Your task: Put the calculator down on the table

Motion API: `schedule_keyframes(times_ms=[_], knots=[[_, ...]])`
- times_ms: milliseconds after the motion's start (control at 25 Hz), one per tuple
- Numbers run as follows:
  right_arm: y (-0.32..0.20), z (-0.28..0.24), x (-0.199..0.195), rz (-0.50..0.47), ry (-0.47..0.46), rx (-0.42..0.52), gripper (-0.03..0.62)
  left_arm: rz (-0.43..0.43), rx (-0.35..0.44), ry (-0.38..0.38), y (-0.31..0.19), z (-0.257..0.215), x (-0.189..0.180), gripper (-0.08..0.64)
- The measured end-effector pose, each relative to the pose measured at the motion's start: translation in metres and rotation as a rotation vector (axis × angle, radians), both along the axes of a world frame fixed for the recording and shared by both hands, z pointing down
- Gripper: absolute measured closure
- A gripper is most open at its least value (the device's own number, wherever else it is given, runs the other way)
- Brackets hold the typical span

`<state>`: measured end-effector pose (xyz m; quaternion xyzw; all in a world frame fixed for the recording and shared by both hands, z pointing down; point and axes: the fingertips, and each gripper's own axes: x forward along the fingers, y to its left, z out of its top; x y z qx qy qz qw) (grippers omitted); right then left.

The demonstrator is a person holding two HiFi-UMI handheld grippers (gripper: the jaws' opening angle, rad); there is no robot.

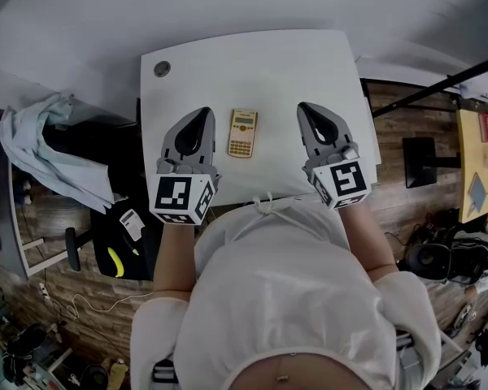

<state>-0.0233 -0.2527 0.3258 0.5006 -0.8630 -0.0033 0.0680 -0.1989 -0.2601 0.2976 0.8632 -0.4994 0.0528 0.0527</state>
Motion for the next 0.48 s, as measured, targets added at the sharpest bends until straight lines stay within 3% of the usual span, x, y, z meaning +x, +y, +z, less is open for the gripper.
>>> schedule_keyframes(times_ms=[480], knots=[[-0.003, -0.005, 0.002, 0.014, -0.025, 0.006, 0.591, -0.003, -0.024, -0.019, -0.001, 0.010, 0.001, 0.541]])
